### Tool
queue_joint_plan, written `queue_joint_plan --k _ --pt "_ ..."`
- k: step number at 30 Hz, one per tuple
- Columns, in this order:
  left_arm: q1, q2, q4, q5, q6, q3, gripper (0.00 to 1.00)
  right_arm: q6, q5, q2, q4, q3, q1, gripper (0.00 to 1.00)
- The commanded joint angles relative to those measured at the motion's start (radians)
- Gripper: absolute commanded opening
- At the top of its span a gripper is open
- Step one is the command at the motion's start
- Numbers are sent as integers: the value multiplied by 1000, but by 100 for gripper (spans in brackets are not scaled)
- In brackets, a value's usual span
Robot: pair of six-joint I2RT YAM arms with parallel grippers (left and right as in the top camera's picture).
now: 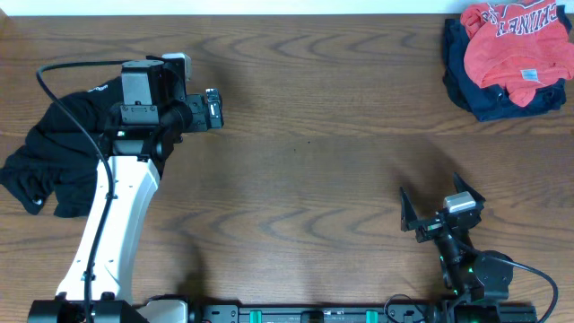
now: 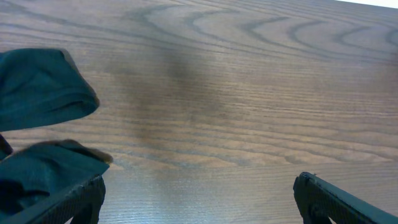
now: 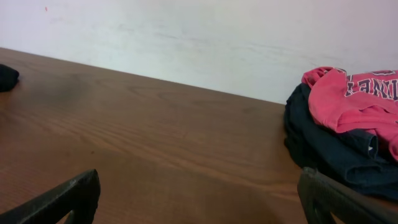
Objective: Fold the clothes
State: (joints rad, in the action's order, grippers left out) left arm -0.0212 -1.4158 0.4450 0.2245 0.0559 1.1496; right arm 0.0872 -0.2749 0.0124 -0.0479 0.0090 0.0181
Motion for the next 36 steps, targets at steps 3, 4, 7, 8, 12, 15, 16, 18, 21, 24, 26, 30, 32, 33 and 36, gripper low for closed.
queue_joint_plan --k 3,4,7,8,12,15,16,18,21,24,26,30,32,33,36 --pt "3 -8 0 -13 2 13 98 -12 12 -8 -4 -3 -8 99" --pt "3 -8 0 -13 2 13 98 -12 12 -8 -4 -3 -8 99" --pt "3 -8 -1 -13 2 13 98 -12 12 -8 -4 -3 -8 99" --pt "3 -8 -1 -13 2 13 98 -12 12 -8 -4 -3 -8 99" --pt "3 -8 -1 -13 2 13 98 -12 12 -8 -4 -3 -8 99" --pt "3 -8 19 -15 0 13 98 -12 12 -8 -4 -3 -8 99" --pt "3 -7 18 -28 -2 13 98 -12 12 -8 -4 -3 -8 99" --pt "3 8 27 -40 -21 11 98 -12 12 -8 -4 -3 -8 99" --pt "3 69 19 -40 -68 -22 98 -12 12 -8 -4 -3 -8 99" --pt "3 161 -67 -43 -98 -103 98 -12 12 -8 -4 -3 -8 99" --pt "3 237 -143 -45 -108 -179 98 -12 12 -8 -4 -3 -8 99" --pt "6 413 -320 -58 -108 -376 98 -12 12 -8 -4 -3 -8 99" --pt "12 504 -398 -58 -108 -474 98 -12 12 -8 -4 -3 -8 99" --pt "14 548 -426 -57 -108 -520 98 -12 12 -8 -4 -3 -8 99" --pt "14 700 -507 -58 -108 -669 98 -12 12 -8 -4 -3 -8 99"
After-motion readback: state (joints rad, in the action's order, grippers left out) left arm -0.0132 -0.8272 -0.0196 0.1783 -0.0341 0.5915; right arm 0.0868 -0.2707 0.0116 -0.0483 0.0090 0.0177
